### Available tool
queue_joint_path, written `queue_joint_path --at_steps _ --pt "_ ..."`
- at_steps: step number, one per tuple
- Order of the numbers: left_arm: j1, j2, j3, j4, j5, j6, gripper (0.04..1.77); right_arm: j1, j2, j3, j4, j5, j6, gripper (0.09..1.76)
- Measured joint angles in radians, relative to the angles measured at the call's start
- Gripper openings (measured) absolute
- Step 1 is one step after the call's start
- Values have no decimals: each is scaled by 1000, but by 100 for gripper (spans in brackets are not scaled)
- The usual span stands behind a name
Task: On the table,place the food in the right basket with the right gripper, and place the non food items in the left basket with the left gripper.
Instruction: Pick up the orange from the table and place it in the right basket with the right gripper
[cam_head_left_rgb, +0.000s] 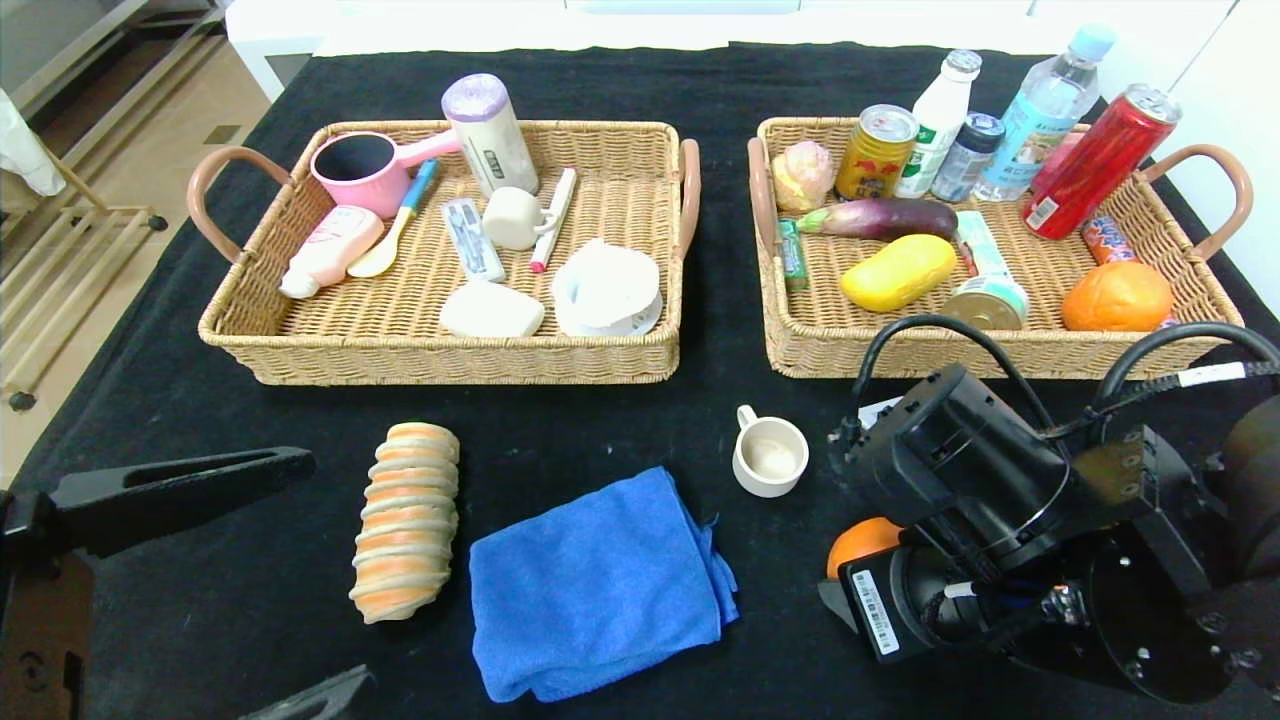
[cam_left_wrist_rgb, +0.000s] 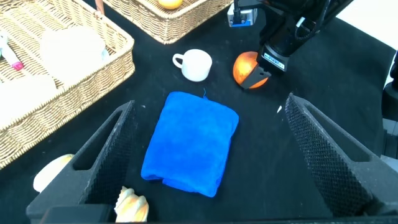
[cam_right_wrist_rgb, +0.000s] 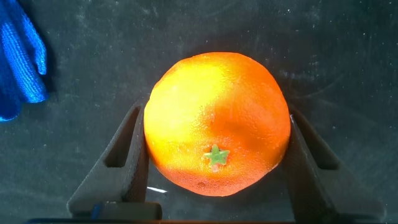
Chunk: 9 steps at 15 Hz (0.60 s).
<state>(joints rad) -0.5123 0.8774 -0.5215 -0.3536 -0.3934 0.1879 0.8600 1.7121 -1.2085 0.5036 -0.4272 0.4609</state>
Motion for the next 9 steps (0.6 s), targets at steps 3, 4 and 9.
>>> queue_joint_path --at_steps 3,4,9 --pt "0 0 0 0 0 0 172 0 0 0 1 0 0 123" --pt "0 0 0 0 0 0 172 0 0 0 1 0 0 123" --pt "0 3 1 0 0 0 172 2 -19 -7 5 0 -1 123"
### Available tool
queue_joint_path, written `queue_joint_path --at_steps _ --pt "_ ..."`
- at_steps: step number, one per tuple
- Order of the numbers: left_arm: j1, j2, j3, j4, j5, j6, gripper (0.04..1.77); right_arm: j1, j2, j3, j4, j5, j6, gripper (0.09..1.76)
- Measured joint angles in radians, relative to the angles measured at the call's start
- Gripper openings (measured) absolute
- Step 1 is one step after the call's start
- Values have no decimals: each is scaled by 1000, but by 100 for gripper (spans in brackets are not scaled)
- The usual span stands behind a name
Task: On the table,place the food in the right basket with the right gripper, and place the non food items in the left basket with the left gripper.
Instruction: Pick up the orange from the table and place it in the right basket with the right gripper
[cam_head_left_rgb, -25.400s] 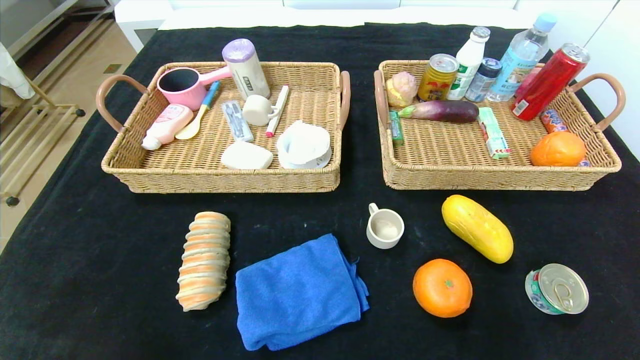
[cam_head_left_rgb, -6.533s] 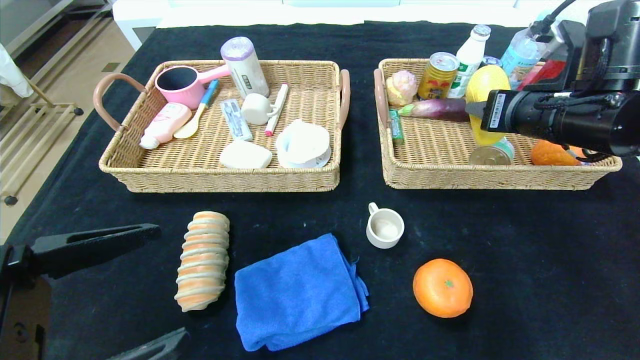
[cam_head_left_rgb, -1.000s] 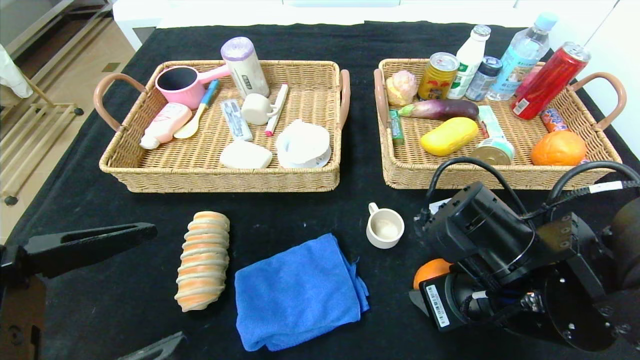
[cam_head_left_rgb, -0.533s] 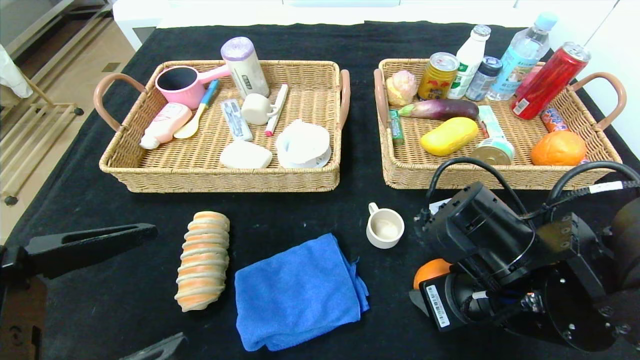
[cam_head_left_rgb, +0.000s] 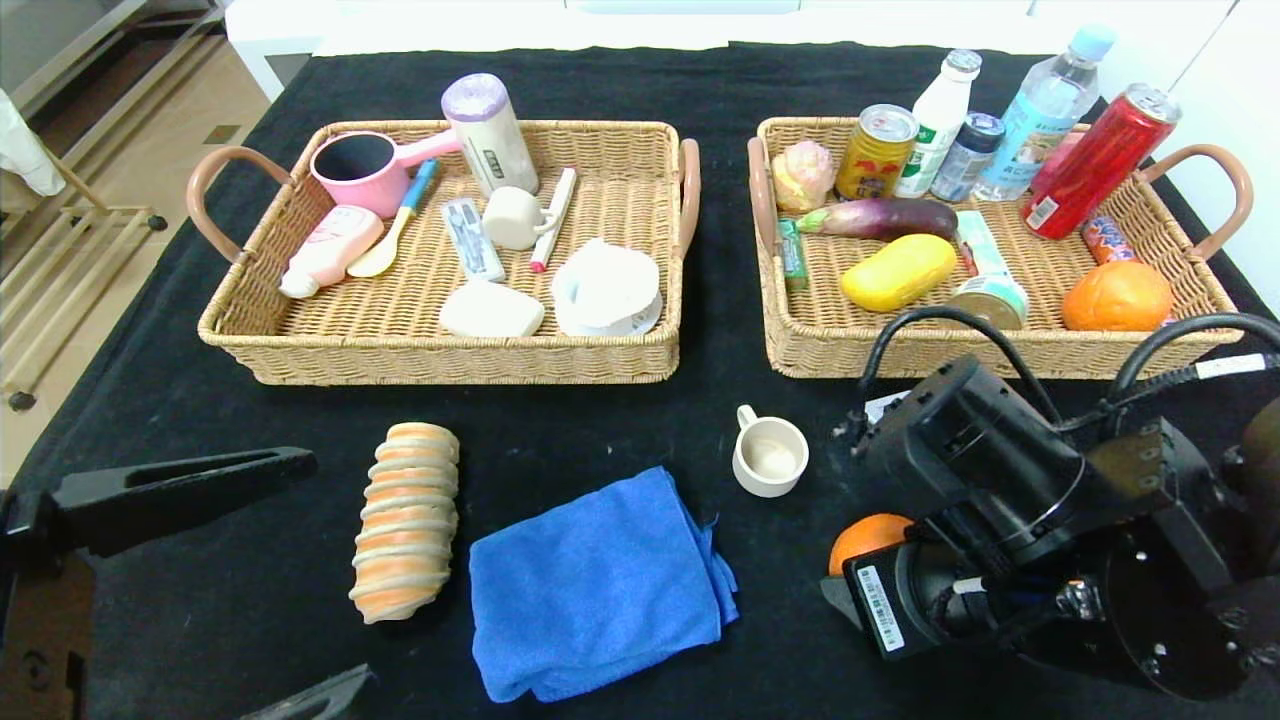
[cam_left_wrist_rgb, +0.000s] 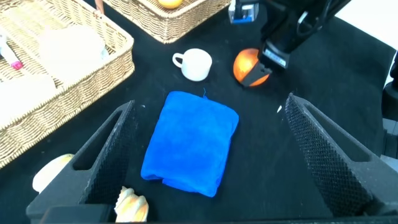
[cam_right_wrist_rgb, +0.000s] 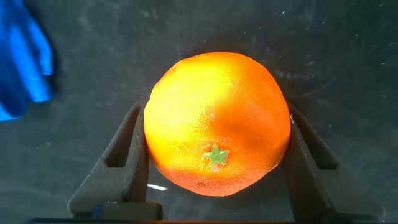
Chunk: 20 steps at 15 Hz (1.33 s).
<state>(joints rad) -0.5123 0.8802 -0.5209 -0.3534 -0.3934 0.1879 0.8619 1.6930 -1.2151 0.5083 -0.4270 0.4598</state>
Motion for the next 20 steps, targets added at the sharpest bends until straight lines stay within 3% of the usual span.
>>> queue_joint_path --at_steps 4,13,20 --pt "0 2 1 0 0 0 172 -8 -49 -27 0 -26 -5 123" --pt "0 3 1 0 -1 0 172 -94 -72 -263 -22 -54 -31 123" --pt "0 3 1 0 0 0 172 -183 22 -339 -326 -116 -212 123"
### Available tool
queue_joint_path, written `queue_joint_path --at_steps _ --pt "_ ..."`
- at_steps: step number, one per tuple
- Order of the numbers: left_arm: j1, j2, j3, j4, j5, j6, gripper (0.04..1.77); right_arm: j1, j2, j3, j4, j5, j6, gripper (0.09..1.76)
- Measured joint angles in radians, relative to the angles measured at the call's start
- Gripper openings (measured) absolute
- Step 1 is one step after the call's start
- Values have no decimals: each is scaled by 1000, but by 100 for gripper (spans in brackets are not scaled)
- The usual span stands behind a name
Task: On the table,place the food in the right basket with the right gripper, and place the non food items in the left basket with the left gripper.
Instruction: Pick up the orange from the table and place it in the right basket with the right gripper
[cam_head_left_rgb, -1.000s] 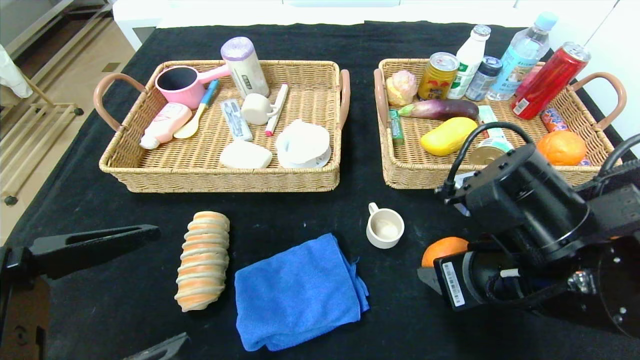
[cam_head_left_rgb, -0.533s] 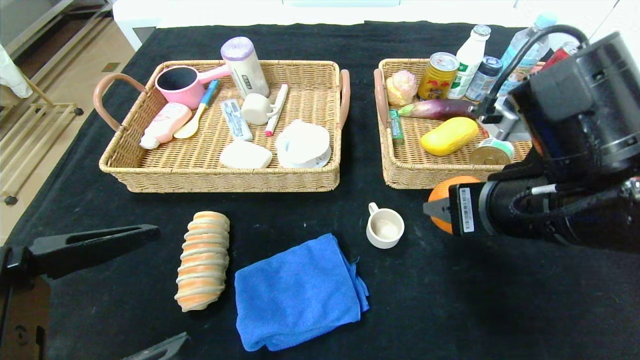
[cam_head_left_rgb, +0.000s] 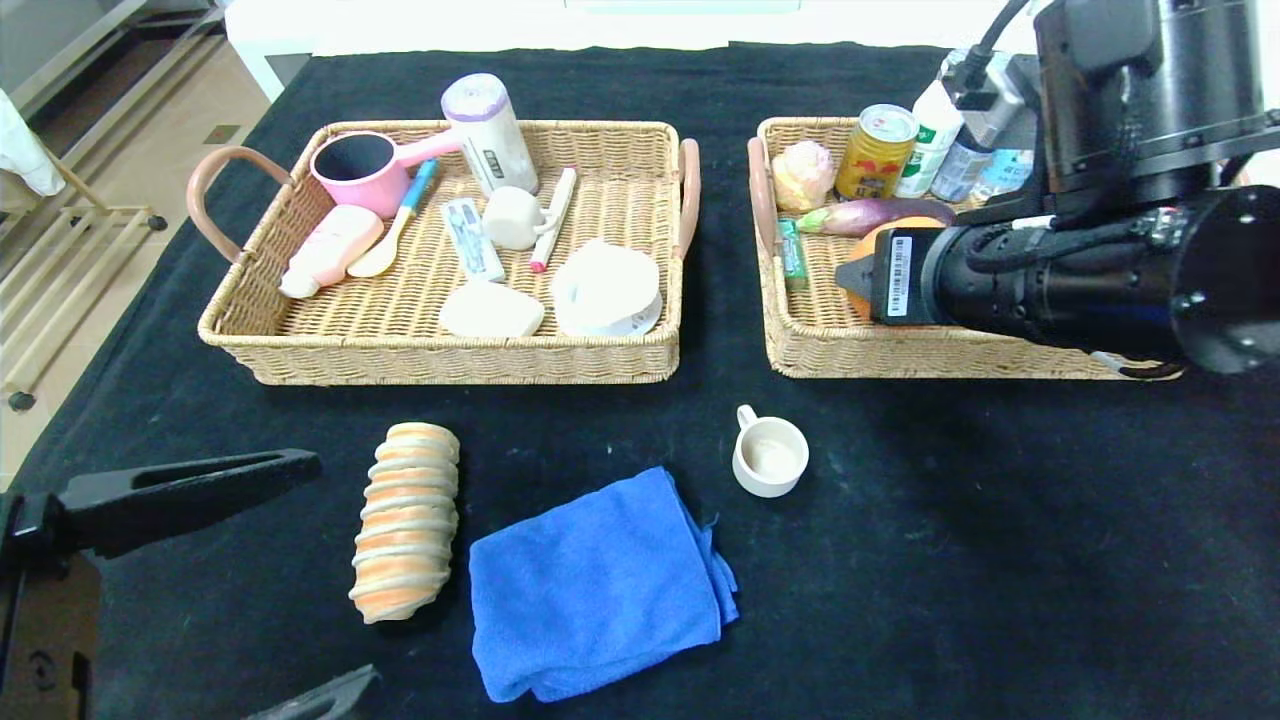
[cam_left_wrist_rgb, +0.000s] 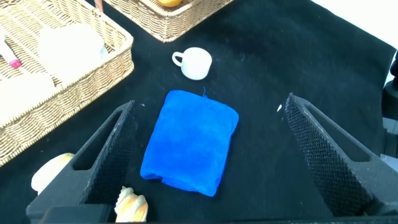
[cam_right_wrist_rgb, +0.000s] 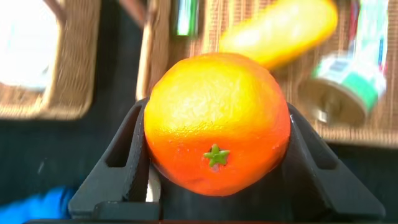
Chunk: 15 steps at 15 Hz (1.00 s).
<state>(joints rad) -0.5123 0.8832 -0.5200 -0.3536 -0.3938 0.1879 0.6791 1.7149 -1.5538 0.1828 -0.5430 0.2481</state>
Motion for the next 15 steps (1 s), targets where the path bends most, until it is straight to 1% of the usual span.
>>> queue_joint_path --at_steps 5,6,14,15 --pt "0 -1 -3 -1 0 -2 172 -47 80 -19 -223 -3 -63 123" --pt "0 -1 -3 -1 0 -1 172 -52 92 -19 -242 -3 -75 123" --pt "0 -1 -2 0 0 0 172 -85 157 -54 -252 -3 -82 123" --pt "0 -1 -2 0 0 0 172 -87 160 -54 -251 -3 -82 130"
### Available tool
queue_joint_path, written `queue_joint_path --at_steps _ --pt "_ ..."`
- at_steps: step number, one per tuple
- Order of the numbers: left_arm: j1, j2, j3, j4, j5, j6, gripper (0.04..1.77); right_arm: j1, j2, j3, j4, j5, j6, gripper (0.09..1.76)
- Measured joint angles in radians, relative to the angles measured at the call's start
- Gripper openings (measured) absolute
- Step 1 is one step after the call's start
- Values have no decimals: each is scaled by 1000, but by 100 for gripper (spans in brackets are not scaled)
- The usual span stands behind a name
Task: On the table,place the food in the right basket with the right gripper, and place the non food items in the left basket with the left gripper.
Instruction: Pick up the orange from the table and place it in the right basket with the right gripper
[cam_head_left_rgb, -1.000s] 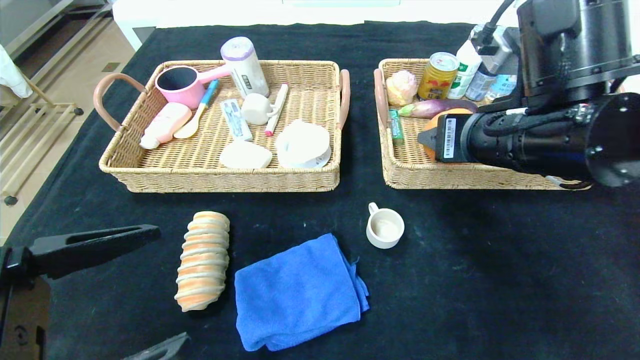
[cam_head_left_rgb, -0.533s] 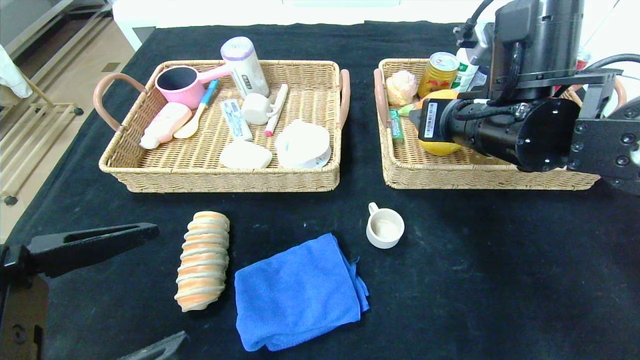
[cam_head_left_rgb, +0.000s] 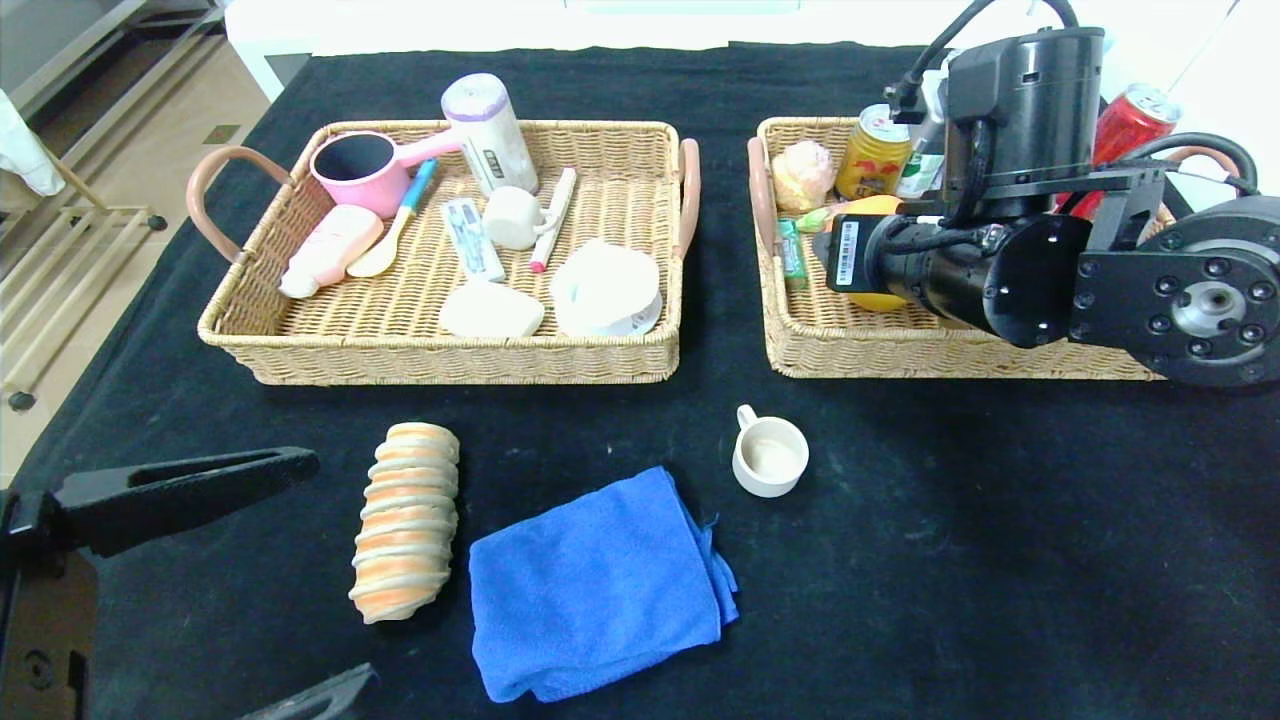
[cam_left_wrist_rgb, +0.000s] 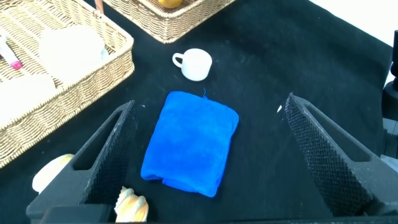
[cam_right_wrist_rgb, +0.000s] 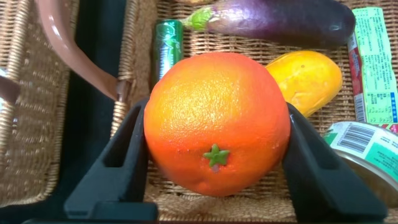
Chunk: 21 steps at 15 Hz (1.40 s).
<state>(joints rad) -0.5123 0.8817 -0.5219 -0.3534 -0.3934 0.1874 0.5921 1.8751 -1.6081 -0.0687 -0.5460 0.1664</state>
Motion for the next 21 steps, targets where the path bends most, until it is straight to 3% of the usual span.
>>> queue_joint_path --at_steps 5,13,16,21 --pt "0 0 0 0 0 0 172 -4 4 0 1 1 0 149" --pt "0 4 2 0 -1 -1 172 15 -49 46 13 5 -41 163" --pt "1 6 -3 1 2 -3 172 53 -124 145 10 42 -69 166" --pt "3 25 -10 3 10 -9 172 90 -332 453 -19 278 -101 168"
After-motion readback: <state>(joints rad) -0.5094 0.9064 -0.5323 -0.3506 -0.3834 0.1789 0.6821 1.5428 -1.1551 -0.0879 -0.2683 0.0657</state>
